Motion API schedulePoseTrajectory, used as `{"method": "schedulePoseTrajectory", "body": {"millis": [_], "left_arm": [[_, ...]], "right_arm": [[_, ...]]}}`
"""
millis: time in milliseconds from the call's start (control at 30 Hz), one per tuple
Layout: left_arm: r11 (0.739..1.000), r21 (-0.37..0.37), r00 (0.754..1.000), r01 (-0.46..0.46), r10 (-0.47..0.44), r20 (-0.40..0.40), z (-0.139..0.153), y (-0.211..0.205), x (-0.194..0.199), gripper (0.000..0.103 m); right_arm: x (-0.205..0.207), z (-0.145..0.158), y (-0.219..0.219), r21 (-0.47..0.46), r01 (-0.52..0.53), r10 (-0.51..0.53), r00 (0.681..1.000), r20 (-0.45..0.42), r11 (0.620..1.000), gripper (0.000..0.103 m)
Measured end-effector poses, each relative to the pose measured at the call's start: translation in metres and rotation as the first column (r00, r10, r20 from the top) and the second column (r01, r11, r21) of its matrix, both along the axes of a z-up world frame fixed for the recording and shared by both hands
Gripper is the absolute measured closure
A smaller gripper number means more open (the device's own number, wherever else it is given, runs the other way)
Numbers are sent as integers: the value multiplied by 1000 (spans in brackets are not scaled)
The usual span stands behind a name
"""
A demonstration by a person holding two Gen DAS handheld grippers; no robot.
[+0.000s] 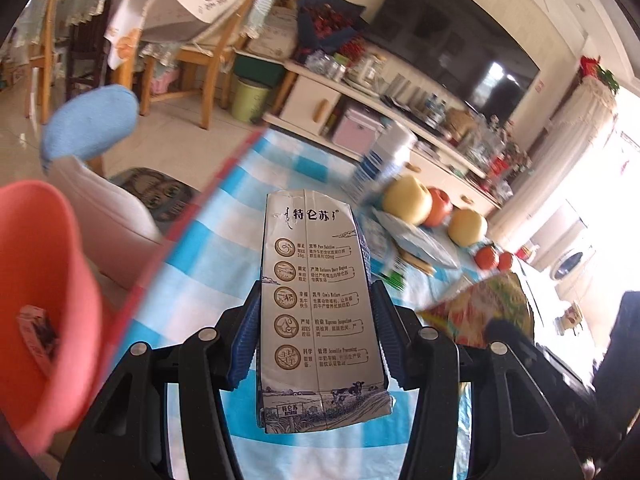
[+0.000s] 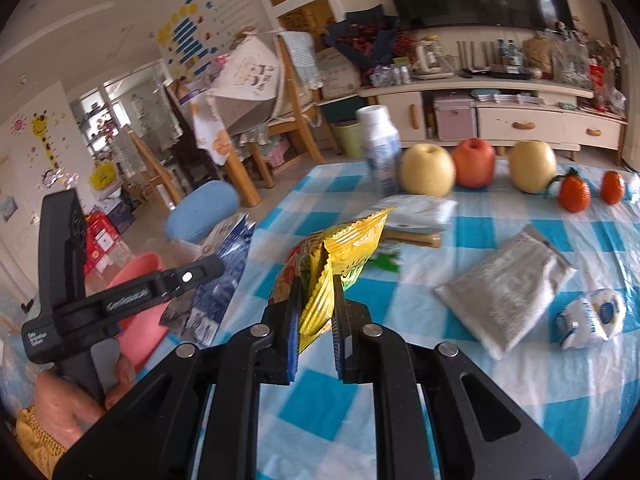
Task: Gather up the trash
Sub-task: 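Lift both held wrappers and carry them over the pink bucket, then open the left tool over the bucket while the right tool opens to drop its bag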
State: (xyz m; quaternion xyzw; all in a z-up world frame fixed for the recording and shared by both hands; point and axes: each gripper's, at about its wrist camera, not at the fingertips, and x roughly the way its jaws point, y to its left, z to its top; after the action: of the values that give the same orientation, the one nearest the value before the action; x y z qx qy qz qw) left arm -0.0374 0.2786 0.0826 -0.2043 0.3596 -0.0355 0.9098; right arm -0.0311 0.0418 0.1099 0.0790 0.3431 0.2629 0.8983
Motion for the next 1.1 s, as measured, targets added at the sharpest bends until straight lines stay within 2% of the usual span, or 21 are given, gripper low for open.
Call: {"method": "schedulePoseTrajectory", "body": {"millis": [200, 333, 667, 767, 933, 967, 1000, 1033, 1067, 1100], "left_arm": [[991, -23, 991, -133, 133, 6, 11, 54, -15, 49], [972, -40, 973, -231, 231, 7, 16, 94, -28, 49], [885, -67, 887, -461, 461, -14, 16, 195, -62, 49], [861, -77, 865, -502, 502, -30, 12, 215, -69, 49], [838, -86, 842, -539, 535, -72, 4, 235, -72, 48], [834, -83, 838, -545, 540, -80, 2, 237, -72, 48], [829, -83, 833, -552, 545, -93, -1, 238, -72, 42], [827, -85, 830, -556, 548, -101, -3, 239, -72, 33], [826, -82, 829, -557, 549, -105, -4, 239, -71, 29], [826, -76, 828, -559, 551, -106, -5, 239, -70, 26]], "right_arm": [[-12, 13, 65, -6, -127, 127, 992, 22, 992, 88], [-19, 25, 110, -14, -207, 207, 977, 42, 978, 88], [-29, 30, 203, -51, -365, 367, 929, 46, 930, 88], [-28, 26, 226, -57, -394, 396, 918, 32, 917, 88], [-29, 14, 256, -60, -434, 435, 900, -3, 899, 86], [-29, 11, 260, -58, -440, 440, 898, -16, 896, 84], [-30, 9, 262, -59, -434, 434, 901, -15, 899, 73], [-30, 7, 264, -63, -428, 427, 904, -19, 902, 63], [-30, 6, 263, -61, -422, 421, 907, -23, 905, 45], [-29, 6, 261, -57, -406, 405, 914, -21, 912, 38]]}}
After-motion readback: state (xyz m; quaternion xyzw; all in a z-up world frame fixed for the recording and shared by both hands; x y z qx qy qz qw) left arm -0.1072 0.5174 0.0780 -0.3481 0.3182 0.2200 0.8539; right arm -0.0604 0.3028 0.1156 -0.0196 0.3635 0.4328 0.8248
